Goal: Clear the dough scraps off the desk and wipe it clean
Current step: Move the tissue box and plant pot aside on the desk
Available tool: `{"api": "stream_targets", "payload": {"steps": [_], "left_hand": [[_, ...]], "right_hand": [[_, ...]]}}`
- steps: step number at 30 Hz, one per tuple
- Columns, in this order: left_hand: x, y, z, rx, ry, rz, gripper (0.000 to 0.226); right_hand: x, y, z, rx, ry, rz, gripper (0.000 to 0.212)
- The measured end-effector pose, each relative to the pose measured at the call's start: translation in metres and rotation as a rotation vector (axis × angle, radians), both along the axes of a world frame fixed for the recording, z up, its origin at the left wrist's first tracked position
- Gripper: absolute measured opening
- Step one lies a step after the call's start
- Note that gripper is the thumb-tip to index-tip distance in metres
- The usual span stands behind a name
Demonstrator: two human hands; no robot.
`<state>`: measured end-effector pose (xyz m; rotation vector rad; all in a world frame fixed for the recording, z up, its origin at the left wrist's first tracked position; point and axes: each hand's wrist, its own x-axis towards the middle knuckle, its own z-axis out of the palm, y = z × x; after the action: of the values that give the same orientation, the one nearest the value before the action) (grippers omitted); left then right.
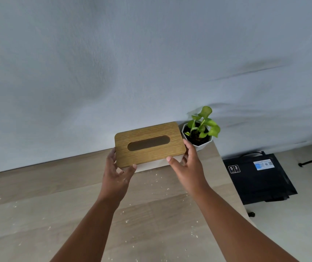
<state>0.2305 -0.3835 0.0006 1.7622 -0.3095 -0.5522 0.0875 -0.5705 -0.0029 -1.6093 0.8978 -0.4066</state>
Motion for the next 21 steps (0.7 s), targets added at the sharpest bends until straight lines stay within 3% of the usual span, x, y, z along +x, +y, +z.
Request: {"api": "stream_targets", "payload": {"steps": [17, 21], "left_hand": [[-0.012, 0.003, 0.016, 0.059, -0.009, 0.068, 0.063], [-0.024, 0.014, 0.026, 0.050, 0.012, 0.080, 0.070]], "right_hand": [[-0.007, 0.000, 0.001, -0.010, 0.019, 0.043, 0.084], [-0.019, 0.006, 0.010, -0.049, 0.002, 0.047, 0.083]]}}
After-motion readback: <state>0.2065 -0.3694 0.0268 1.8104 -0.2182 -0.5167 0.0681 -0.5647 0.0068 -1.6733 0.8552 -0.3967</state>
